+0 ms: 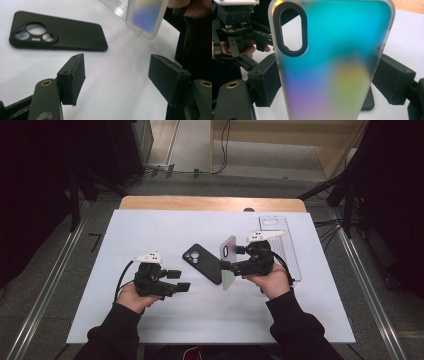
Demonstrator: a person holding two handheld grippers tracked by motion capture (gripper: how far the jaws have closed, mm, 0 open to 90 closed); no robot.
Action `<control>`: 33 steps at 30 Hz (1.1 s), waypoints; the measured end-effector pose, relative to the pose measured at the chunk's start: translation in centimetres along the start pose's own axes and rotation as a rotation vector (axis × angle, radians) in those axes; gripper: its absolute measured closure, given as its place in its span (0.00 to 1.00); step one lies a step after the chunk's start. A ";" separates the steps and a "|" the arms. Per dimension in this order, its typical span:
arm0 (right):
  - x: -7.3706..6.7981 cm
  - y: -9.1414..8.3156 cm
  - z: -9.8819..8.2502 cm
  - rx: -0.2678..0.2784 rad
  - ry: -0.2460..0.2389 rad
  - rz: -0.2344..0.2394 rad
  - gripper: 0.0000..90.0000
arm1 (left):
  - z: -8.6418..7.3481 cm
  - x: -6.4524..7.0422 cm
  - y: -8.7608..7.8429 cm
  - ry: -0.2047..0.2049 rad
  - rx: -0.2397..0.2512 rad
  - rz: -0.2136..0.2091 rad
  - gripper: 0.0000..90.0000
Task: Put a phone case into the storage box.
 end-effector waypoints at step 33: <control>3.1 -6.9 0.3 0.090 0.122 -0.153 0.16 | -2.7 -0.3 -0.8 -0.011 -0.027 0.016 0.33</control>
Point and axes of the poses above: each handheld gripper's, and its own axes: y roughly forward along the jaws, z roughly out of its top, x roughly to its right, the point moved 1 cm from there along y, roughly forward along the jaws, and after that the axes turned 13 degrees about -x, right-handed, at the moved point
